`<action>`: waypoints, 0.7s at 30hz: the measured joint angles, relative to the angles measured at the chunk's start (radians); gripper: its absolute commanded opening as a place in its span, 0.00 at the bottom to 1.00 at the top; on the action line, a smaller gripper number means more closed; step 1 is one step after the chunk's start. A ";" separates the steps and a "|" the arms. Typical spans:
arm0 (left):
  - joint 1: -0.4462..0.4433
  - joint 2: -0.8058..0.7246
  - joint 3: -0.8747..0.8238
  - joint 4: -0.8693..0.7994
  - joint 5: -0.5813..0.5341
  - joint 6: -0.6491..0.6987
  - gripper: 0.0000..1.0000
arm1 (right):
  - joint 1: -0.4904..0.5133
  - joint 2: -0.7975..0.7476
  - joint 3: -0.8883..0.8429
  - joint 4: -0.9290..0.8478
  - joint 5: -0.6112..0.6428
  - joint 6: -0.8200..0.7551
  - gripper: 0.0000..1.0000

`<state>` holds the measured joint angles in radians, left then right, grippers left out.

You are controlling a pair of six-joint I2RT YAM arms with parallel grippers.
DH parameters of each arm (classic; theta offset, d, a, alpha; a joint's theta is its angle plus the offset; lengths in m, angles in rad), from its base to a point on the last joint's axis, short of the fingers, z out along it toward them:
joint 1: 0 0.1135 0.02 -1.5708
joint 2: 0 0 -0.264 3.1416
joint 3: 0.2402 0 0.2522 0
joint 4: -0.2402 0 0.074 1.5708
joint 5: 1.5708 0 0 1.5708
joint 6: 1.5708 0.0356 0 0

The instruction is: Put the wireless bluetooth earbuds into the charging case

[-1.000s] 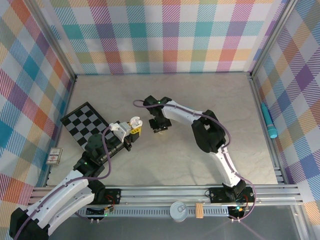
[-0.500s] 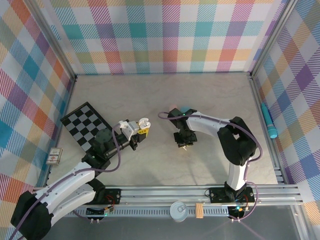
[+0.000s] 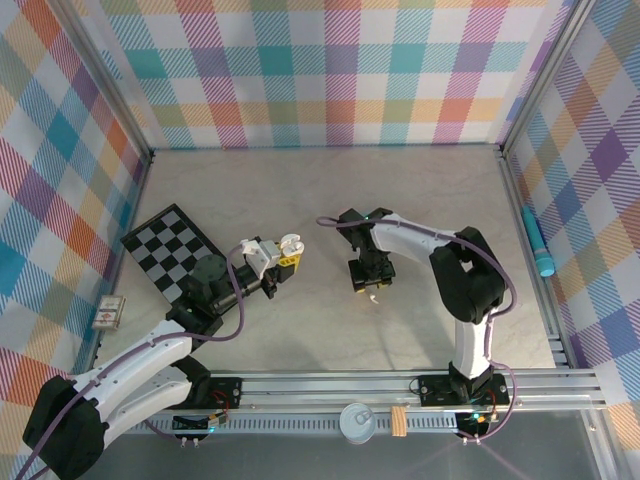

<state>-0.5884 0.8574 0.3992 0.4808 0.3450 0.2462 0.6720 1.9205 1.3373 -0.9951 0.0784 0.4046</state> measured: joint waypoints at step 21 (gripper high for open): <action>0.000 0.017 0.004 0.048 0.040 0.074 0.03 | -0.003 0.282 0.289 -0.365 -0.034 -0.159 0.37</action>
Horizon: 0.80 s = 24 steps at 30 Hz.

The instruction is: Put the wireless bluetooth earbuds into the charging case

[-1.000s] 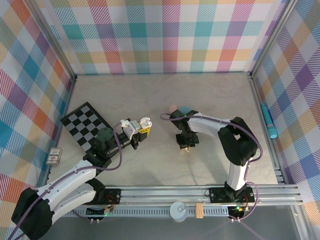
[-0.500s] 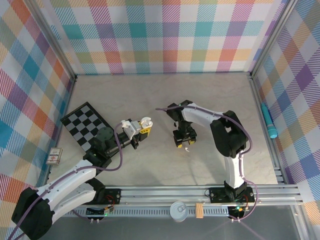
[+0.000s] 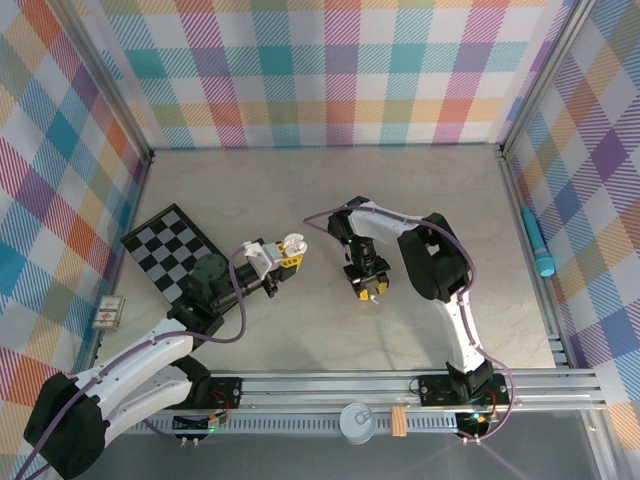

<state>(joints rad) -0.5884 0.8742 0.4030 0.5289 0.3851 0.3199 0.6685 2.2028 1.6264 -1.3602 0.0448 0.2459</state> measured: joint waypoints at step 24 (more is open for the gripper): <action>0.000 0.000 0.000 0.000 0.019 0.003 0.03 | 0.000 0.018 0.000 0.003 -0.004 -0.001 0.28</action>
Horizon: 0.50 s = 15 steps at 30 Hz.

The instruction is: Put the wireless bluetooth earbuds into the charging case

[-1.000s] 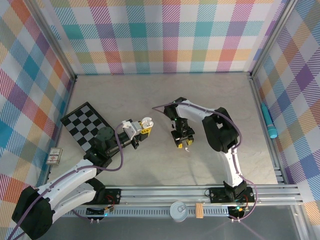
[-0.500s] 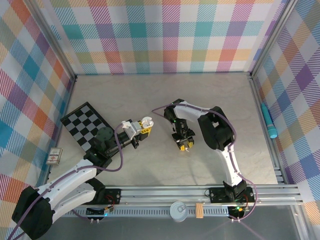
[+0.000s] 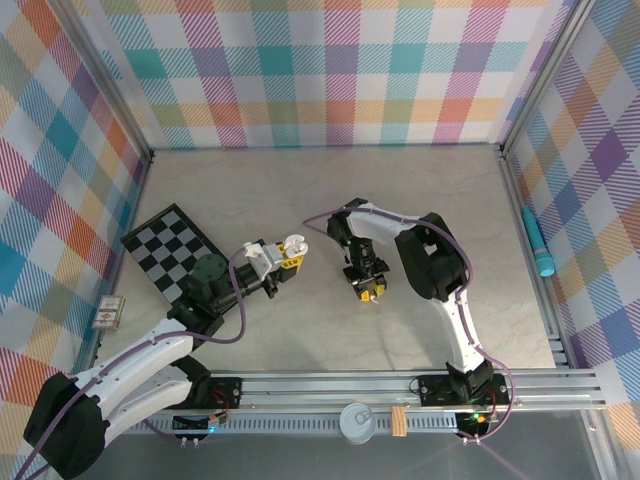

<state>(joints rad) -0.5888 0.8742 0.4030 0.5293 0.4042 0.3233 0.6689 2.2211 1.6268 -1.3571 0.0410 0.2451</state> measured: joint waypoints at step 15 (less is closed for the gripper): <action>-0.001 -0.009 0.000 -0.004 0.013 -0.001 0.03 | 0.005 0.000 0.001 0.006 0.003 0.001 0.19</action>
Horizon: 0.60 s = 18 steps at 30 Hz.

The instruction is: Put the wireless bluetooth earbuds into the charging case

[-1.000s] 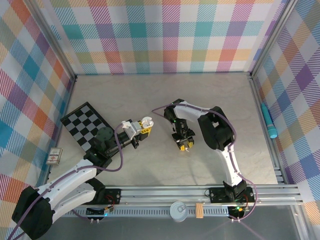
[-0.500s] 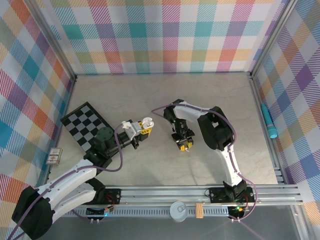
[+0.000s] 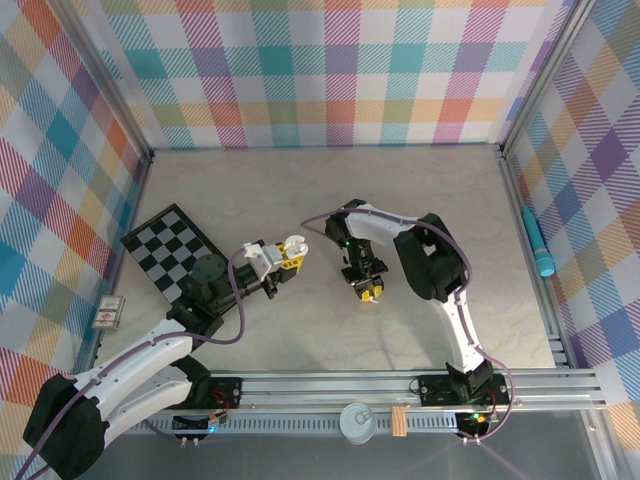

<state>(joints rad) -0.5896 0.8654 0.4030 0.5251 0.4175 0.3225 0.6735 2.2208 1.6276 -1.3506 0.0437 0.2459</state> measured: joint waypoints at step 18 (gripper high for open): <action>-0.064 0.166 0.002 0.140 -0.080 -0.001 0.00 | -0.091 -0.396 -0.141 0.241 -0.122 0.016 0.16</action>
<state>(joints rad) -0.6537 1.0313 0.4046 0.6655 0.3374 0.3218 0.5827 1.8244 1.4864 -1.1095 -0.0784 0.2615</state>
